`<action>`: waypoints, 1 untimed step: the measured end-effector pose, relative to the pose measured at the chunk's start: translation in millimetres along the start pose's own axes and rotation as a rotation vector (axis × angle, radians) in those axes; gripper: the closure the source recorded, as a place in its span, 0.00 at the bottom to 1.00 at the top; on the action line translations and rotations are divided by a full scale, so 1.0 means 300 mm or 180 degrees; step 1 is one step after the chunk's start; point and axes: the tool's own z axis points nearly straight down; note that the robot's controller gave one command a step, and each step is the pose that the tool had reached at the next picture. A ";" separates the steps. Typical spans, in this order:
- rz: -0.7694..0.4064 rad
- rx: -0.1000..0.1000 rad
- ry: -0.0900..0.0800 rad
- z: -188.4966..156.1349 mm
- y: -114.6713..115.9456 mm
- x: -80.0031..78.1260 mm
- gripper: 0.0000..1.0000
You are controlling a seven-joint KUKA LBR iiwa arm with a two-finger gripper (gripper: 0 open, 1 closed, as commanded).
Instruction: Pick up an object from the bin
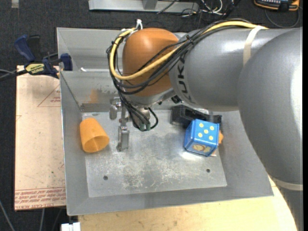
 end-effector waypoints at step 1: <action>-0.0125 -0.0010 0.0006 0.150 0.044 0.104 0.00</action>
Offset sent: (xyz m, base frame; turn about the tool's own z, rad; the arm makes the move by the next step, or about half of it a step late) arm -0.0308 0.0496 -0.0327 -0.0234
